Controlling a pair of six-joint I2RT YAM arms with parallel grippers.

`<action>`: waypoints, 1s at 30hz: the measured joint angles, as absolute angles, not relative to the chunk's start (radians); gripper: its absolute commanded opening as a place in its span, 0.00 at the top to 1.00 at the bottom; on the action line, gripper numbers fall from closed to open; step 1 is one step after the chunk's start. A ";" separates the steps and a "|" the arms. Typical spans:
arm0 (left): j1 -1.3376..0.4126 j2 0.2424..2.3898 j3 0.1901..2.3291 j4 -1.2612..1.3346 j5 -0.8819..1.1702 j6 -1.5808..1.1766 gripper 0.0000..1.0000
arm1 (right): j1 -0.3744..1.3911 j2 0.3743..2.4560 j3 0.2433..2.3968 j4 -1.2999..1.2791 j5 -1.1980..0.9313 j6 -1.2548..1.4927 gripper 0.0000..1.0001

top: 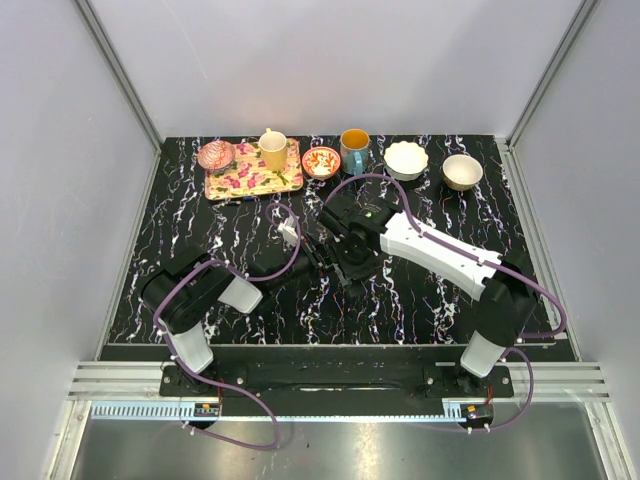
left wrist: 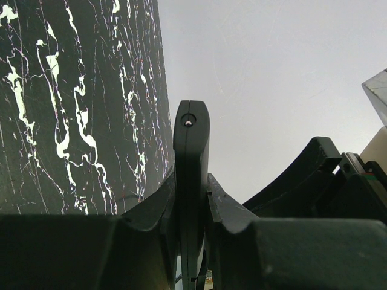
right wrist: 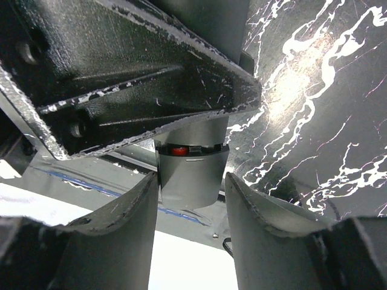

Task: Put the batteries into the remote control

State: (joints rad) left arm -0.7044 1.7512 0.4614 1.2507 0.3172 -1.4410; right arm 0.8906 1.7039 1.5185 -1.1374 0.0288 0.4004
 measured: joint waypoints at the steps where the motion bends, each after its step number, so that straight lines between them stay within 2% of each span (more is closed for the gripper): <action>1: -0.704 1.751 0.461 1.251 0.317 -1.441 1.00 | 0.891 1.705 1.518 -1.137 0.030 0.400 0.47; 6: -0.704 1.752 0.461 1.250 0.317 -1.440 1.00 | 0.891 1.713 1.518 -1.134 0.033 0.401 0.45; 12: -0.705 1.751 0.461 1.251 0.318 -1.440 1.00 | 0.891 1.716 1.518 -1.132 0.033 0.403 0.34; 30: -0.706 1.751 0.464 1.251 0.318 -1.441 1.00 | 0.891 1.716 1.518 -1.119 0.033 0.409 0.28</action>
State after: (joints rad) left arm -0.7059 1.7512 0.4637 1.2507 0.3183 -1.4406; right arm 0.8906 1.7161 1.5185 -1.1191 0.0334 0.4091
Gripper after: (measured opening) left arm 0.220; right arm 0.714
